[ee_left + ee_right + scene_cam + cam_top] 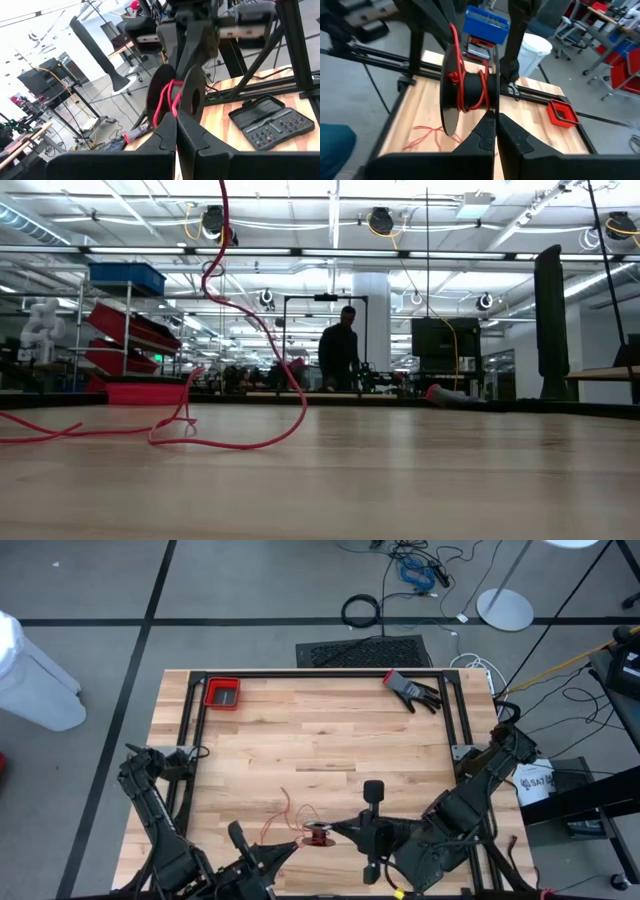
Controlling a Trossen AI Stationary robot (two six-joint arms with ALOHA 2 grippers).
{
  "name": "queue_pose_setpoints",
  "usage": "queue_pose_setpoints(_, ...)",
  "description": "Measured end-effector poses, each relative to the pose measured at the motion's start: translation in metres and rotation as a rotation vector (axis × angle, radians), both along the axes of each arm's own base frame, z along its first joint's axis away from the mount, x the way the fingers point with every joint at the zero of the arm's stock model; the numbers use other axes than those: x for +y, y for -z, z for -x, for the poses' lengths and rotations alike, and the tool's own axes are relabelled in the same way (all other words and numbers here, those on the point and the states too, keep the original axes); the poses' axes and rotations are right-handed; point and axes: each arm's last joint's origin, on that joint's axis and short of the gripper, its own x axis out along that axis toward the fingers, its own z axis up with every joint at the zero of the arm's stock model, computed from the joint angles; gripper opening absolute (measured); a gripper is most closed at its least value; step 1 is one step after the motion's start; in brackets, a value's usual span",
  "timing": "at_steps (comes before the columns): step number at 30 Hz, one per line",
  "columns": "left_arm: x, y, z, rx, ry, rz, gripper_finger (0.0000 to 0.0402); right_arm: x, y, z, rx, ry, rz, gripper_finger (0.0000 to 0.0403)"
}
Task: Coil cords
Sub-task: Coil the red wire onto the spool
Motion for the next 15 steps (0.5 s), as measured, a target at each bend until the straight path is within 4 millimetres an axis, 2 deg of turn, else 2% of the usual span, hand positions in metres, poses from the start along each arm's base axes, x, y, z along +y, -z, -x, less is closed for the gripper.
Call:
queue_pose_setpoints(6, 0.0, 0.001, 0.0, 0.015, 0.016, -0.004, 0.0001, 0.008, -0.006, 0.013, -0.012, -0.05, -0.027, 0.0)
queue_pose_setpoints(15, 0.002, 0.003, -0.006, 0.045, 0.064, 0.02, 0.0001, 0.012, -0.008, 0.016, -0.027, -0.071, -0.027, 0.0)
